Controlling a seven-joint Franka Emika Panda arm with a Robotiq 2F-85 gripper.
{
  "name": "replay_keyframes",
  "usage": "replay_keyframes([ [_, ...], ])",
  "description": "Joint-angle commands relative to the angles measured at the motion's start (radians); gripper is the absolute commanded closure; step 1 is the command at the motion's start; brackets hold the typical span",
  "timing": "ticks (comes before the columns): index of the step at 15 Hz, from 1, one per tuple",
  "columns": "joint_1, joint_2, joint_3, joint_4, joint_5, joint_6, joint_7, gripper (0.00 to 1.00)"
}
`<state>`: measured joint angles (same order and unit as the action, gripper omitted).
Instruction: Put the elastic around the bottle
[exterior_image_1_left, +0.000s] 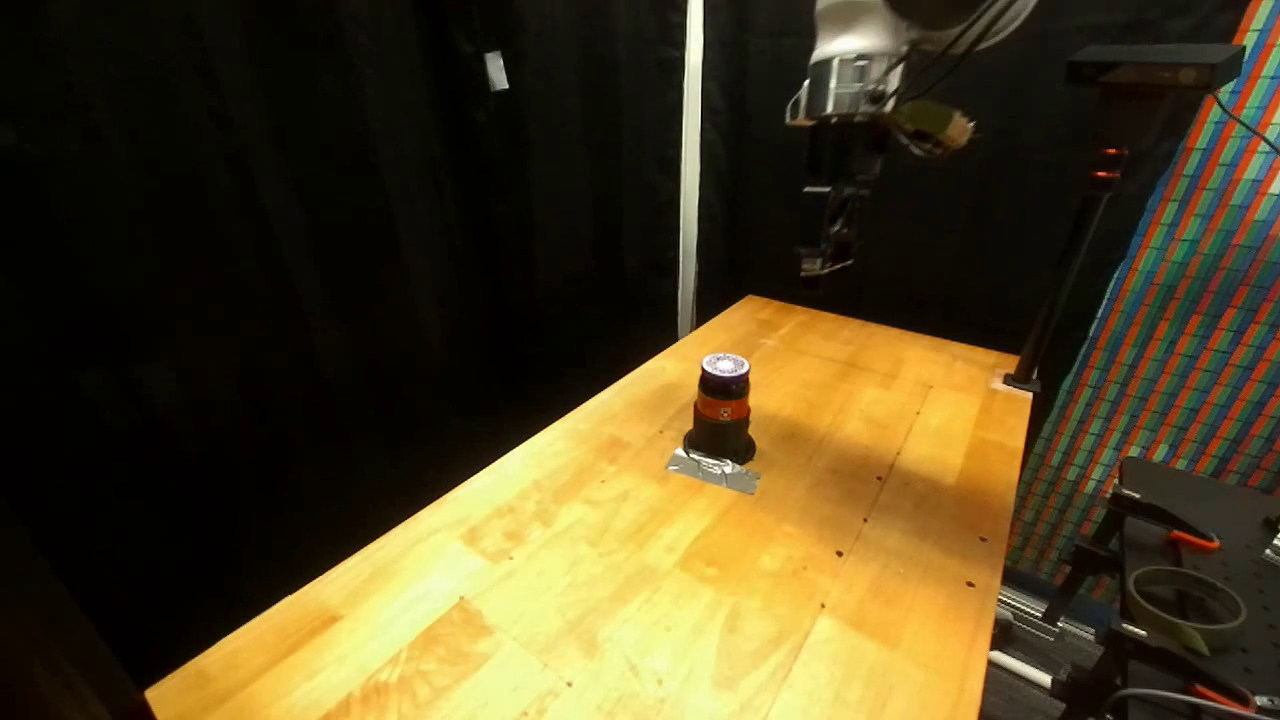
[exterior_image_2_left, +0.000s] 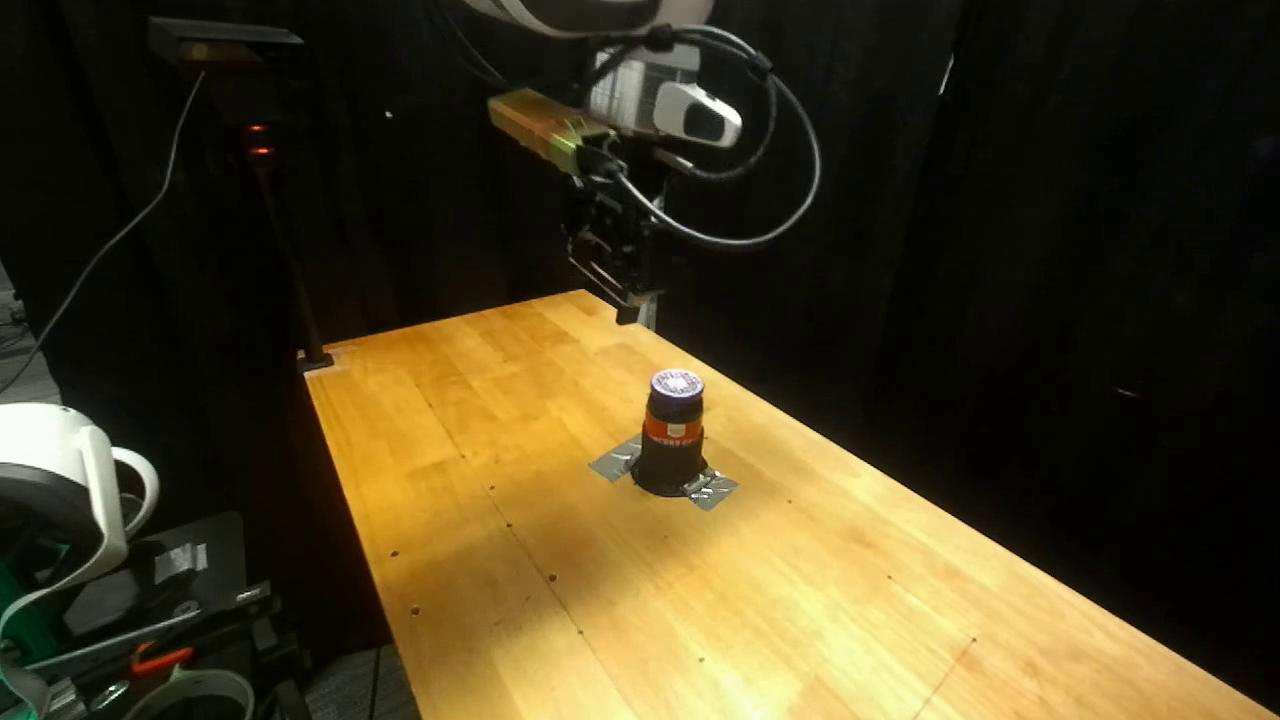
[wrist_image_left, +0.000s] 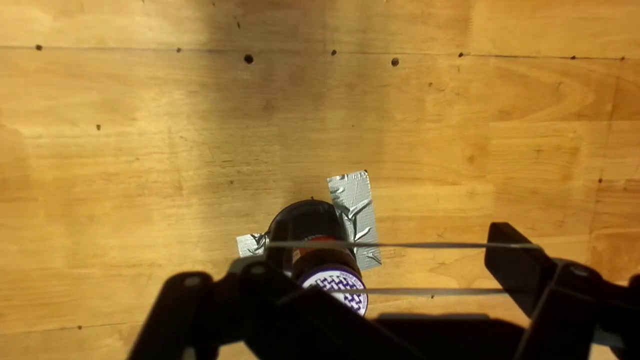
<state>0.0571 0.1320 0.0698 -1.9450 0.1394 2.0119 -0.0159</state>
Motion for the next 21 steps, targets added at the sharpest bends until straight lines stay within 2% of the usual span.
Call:
replay_keyframes([
  [1,0.007,0.241,0.005,0.251,-0.030,-0.038,-0.032,0.00],
  [7,0.050,0.527,-0.006,0.561,-0.120,-0.084,0.008,0.00],
  [12,0.070,0.691,-0.014,0.791,-0.164,-0.212,0.002,0.00],
  [17,0.088,0.790,-0.033,0.930,-0.199,-0.298,0.025,0.00],
  [21,0.095,0.840,-0.044,0.994,-0.200,-0.354,0.041,0.00],
])
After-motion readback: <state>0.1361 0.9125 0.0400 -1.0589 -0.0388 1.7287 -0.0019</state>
